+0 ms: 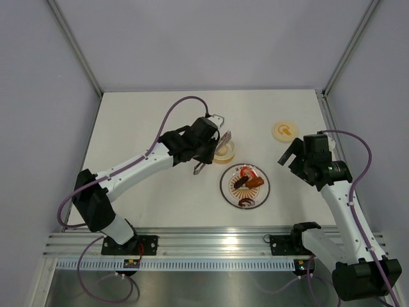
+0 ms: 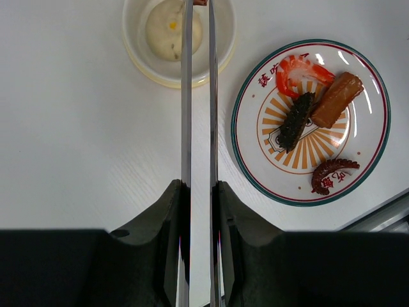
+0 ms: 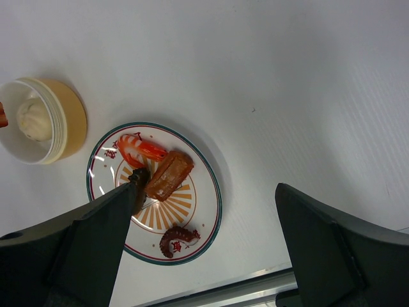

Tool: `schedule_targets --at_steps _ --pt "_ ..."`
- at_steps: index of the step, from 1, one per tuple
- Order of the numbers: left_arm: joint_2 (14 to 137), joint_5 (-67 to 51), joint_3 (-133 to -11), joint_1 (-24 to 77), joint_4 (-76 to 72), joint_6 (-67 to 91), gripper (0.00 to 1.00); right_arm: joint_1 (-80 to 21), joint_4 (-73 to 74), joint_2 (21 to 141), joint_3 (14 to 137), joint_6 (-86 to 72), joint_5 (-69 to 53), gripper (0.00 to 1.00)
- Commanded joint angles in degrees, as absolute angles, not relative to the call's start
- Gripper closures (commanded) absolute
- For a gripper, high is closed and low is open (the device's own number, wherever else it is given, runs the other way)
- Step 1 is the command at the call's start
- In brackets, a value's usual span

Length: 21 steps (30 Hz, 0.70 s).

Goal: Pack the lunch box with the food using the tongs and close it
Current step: Place the fake food in the packing box.

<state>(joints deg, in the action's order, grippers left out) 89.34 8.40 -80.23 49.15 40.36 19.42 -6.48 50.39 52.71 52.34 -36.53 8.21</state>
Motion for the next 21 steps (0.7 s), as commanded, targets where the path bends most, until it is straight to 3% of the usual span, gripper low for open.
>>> schedule_targets --at_steps 1,21 --pt "89.8 8.8 -81.7 48.9 36.3 21.2 0.99 -6.2 49.1 51.9 52.1 -36.8 7.6 0.01" --pt "92.3 7.6 -79.3 48.9 35.3 22.2 0.71 -6.2 49.3 51.2 51.8 -37.3 7.5 0.0"
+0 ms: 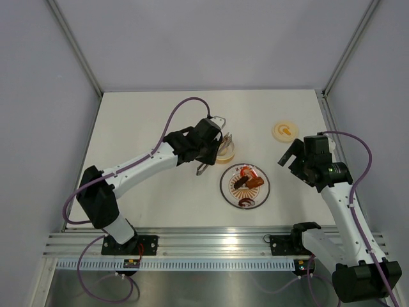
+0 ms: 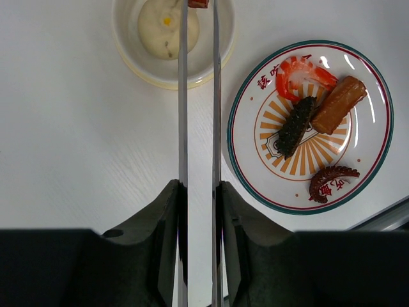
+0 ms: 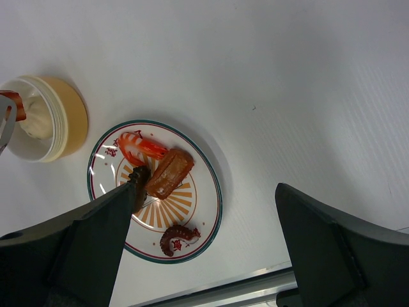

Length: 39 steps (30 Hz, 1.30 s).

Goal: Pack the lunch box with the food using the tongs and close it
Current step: Place the fake food in the packing box, then place the clamp at the center of the board.

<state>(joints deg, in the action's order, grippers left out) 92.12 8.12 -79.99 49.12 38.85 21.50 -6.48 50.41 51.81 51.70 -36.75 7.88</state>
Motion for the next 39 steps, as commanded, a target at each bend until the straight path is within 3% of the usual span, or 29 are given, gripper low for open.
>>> schedule_targets --at_steps 1,6,17,22,30,39 --pt "92.2 7.6 -79.3 48.9 35.4 22.2 0.69 -6.2 49.2 51.2 51.8 -37.3 7.5 0.01" --pt "92.0 7.6 -79.0 48.9 35.4 22.5 0.64 -6.2 49.2 51.2 51.9 -37.3 7.5 0.0" --pt "90.4 6.6 -79.0 48.9 34.9 22.4 0.64 -6.2 48.8 51.6 51.9 -37.4 6.9 0.0" --pt "87.5 6.7 -80.9 49.0 35.8 22.2 0.72 -6.2 48.8 51.8 51.9 -37.4 6.9 0.01" --pt "82.4 11.0 -83.9 48.2 38.2 20.2 0.94 -6.2 48.0 52.5 51.8 -37.3 6.6 0.0" --pt "80.2 15.8 -74.1 32.5 30.0 21.7 0.98 -6.2 43.3 56.9 51.4 -36.5 2.7 0.0"
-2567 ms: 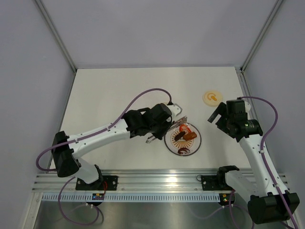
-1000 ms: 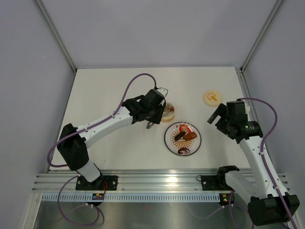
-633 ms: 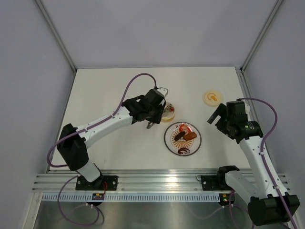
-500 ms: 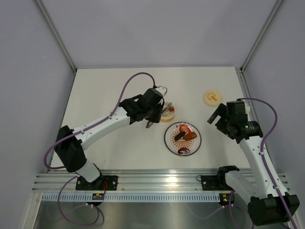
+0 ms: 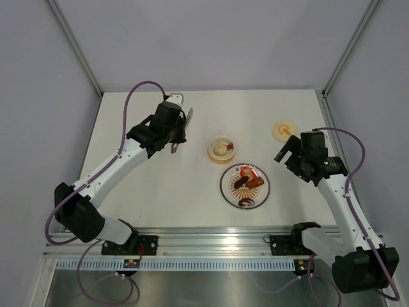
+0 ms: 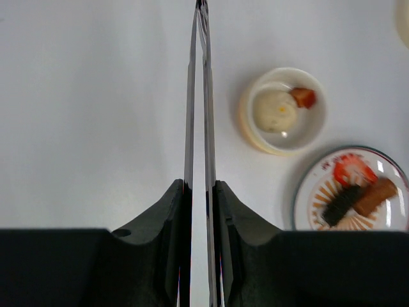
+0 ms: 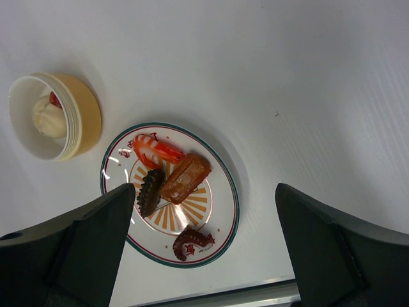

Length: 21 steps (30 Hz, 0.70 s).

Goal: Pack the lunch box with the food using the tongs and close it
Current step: Place the clamp at the center of the board.

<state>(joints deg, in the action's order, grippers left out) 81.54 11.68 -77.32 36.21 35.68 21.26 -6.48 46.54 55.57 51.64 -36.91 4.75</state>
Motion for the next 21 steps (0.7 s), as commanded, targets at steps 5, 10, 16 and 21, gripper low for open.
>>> schedule_targets --at_steps 5,10,16,21 --pt "82.6 18.4 -66.1 26.8 19.1 22.8 0.94 -6.2 43.2 59.7 51.5 -36.8 3.9 0.0" --pt "85.2 19.9 -62.1 25.7 12.7 25.9 0.88 -6.2 41.7 63.1 52.0 -37.8 5.9 0.01" --pt "88.4 20.9 -59.3 25.8 10.5 27.4 0.71 -3.2 36.2 72.9 55.5 -36.7 5.5 0.0" --pt "89.8 19.6 -58.9 25.8 11.1 28.3 0.45 -0.4 35.2 84.4 63.9 -35.0 7.6 0.0"
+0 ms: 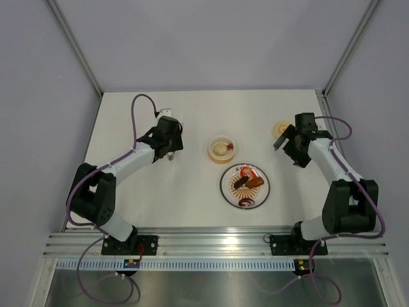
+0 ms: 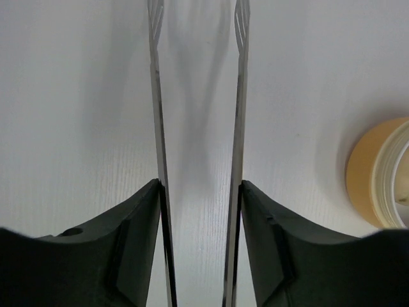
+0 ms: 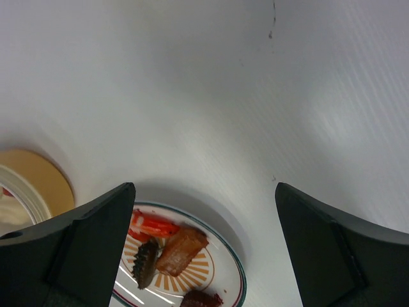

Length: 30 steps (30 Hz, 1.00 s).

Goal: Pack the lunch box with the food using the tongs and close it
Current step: Place the clamp at the center of the board.

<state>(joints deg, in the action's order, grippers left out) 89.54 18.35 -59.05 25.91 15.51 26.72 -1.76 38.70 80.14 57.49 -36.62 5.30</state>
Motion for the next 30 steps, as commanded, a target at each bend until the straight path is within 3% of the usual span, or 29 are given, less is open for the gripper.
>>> schedule_targets --at_steps 1,10,20,30 --pt "90.0 19.4 -58.9 25.8 11.2 28.5 0.38 1.1 35.2 86.0 65.2 -34.8 7.6 0.0" --pt "85.4 18.5 -62.0 26.7 17.7 28.8 0.06 3.3 39.0 105.3 87.5 -31.3 12.7 0.02" --pt "76.9 16.4 -62.7 27.5 25.1 27.9 0.04 3.3 48.8 125.8 111.1 -18.7 13.9 0.01" --pt "73.1 14.6 -61.4 28.2 28.4 26.6 0.04 3.3 47.4 130.9 114.4 -8.6 2.6 0.01"
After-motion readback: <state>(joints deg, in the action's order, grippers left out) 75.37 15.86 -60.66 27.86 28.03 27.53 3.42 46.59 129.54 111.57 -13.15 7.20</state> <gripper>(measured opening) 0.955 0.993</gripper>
